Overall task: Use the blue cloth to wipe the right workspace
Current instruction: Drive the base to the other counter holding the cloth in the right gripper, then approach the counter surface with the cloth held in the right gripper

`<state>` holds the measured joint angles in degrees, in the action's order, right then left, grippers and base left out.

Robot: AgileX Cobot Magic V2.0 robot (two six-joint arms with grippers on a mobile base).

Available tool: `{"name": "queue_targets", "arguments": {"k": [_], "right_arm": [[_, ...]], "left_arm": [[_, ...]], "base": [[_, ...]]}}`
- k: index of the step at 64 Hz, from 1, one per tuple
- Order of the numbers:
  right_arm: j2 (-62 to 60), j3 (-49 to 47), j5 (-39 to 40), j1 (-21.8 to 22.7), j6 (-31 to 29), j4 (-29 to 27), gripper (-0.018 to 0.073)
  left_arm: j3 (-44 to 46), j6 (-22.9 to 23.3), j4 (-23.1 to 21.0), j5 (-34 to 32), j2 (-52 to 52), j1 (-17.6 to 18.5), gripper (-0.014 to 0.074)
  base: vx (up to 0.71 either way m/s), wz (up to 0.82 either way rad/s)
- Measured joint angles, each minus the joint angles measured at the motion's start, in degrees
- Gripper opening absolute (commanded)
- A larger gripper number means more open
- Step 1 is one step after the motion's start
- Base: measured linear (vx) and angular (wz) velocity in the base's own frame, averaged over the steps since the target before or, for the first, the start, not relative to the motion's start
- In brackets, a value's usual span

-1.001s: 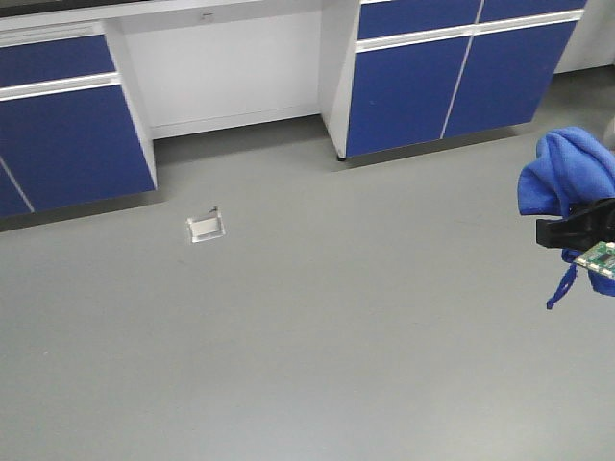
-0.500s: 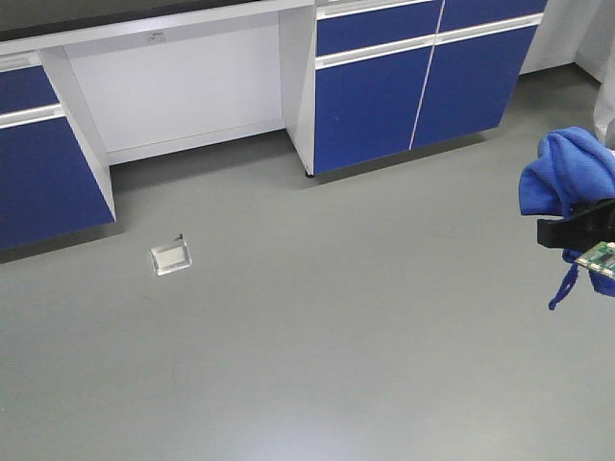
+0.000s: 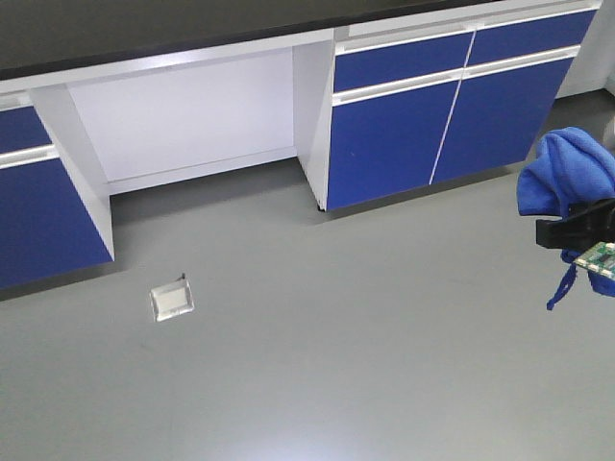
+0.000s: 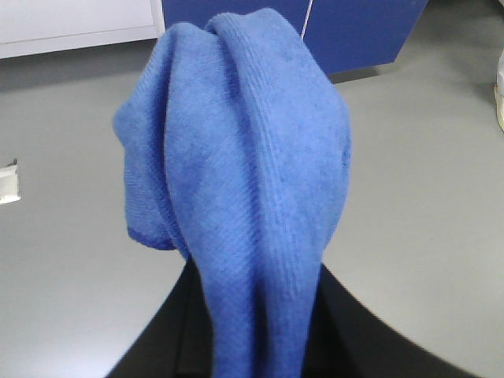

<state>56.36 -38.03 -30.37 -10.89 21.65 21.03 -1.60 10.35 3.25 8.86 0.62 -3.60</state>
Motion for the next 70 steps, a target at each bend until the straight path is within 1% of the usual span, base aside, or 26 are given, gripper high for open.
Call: {"name": "queue_targets", "arguments": {"k": [26, 70], "right_arm": [[0.00, 0.00, 0.00, 0.00, 0.00, 0.00, 0.0000], [0.00, 0.00, 0.00, 0.00, 0.00, 0.00, 0.0000]], "left_arm": [[0.00, 0.00, 0.00, 0.00, 0.00, 0.00, -0.0006], [0.00, 0.00, 0.00, 0.00, 0.00, 0.00, -0.0006]], "base": [[0.42, 0.07], [0.40, 0.23]]}}
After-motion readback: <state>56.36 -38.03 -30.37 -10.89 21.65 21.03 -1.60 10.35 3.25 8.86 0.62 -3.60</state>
